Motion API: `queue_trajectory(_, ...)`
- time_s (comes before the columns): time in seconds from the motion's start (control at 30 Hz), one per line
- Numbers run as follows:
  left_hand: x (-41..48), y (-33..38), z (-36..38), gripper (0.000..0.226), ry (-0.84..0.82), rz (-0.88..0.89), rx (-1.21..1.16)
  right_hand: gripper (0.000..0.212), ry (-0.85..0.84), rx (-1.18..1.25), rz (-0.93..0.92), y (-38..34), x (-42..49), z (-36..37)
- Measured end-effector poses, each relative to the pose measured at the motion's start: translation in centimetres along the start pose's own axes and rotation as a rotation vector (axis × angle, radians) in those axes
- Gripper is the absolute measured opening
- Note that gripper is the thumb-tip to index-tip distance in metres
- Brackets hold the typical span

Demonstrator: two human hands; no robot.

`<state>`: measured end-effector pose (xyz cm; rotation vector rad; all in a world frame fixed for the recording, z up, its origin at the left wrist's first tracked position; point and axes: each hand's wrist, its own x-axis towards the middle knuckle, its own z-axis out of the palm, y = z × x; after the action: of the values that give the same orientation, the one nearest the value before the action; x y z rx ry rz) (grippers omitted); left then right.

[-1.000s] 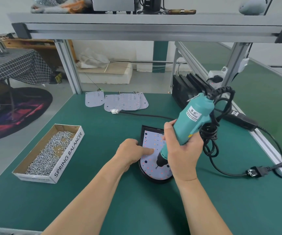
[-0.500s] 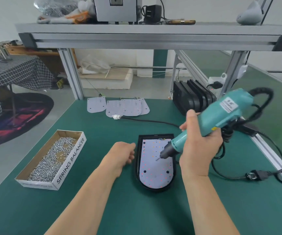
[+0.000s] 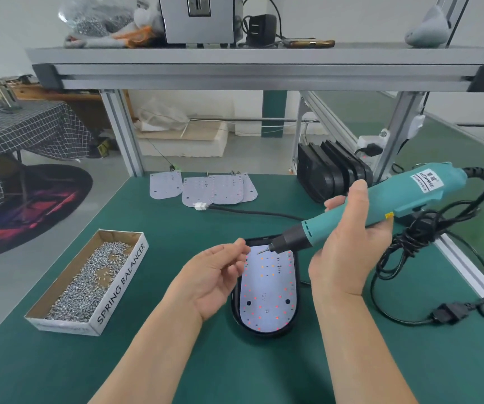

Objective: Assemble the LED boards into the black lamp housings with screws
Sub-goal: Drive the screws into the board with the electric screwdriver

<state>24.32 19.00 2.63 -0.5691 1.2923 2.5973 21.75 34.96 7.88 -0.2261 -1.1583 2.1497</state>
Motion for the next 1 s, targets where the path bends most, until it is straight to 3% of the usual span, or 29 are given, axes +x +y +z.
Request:
queue_trajectory(0.27, -0.5, -0.4, -0.1, 0.024, -0.091, 0.014, 0.072, 0.02, 0.004, -0.014, -0.032, 0.3, -0.1, 0.5)
queue_trajectory(0.4, -0.6, -0.6, 0.3, 0.007, -0.103, 0.02, 0.098, 0.021, -0.02, -0.027, -0.052, 0.7, -0.3, 0.5)
queue_trajectory(1.0, -0.3, -1.3, -0.2, 0.012, -0.11, 0.137, 0.169, 0.019, -0.021, -0.053, -0.057, 1.8, -0.3, -0.3)
